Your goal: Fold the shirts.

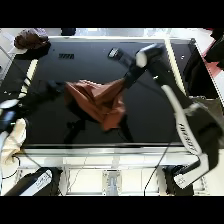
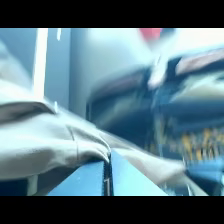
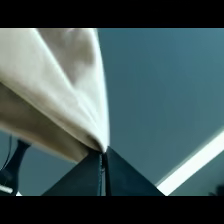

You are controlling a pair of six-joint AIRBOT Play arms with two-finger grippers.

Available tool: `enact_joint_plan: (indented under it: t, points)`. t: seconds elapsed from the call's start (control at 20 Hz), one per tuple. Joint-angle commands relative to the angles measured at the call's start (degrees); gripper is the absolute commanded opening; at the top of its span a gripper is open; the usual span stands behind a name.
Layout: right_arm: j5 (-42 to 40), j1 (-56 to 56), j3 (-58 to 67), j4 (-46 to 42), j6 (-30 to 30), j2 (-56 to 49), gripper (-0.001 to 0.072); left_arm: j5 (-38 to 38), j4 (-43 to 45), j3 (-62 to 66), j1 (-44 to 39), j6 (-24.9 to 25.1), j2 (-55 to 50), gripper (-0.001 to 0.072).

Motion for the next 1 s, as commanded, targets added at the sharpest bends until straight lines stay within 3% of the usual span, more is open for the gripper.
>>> enact_joint_plan:
  t: [0.0, 0.25, 0.45, 0.55, 0.75, 0.95]
  points:
    - [7.76, -0.61, 2.56, -1.86, 2.80, 13.18, 0.0017, -1.18, 2.80, 6.25, 7.91, -1.95, 13.68, 0.0010]
    - [6.99, -0.57, 2.56, -1.11, 6.34, 31.89, 0.0017, -0.92, 3.74, 12.72, 17.53, -2.01, 25.24, 0.0009]
    - [5.73, -0.68, 2.51, -2.73, 7.80, 39.30, 0.0017, -1.57, 16.37, 17.09, 22.34, -9.29, 25.75, 0.0009]
    - [4.20, -0.68, 2.10, -3.87, 8.00, 38.95, 0.0017, -5.11, 21.18, 17.14, 21.88, -10.54, 24.41, 0.0009]
    - [1.64, -1.07, -6.38, -7.96, 9.94, 32.96, 0.0017, -6.99, 25.44, 17.14, 14.88, -10.32, 16.26, 0.0009]
    - [-3.89, -9.20, -18.14, -4.07, 15.82, 20.55, 0.0017, -2.08, 42.69, 17.14, -0.72, -10.93, 0.87, 0.0009]
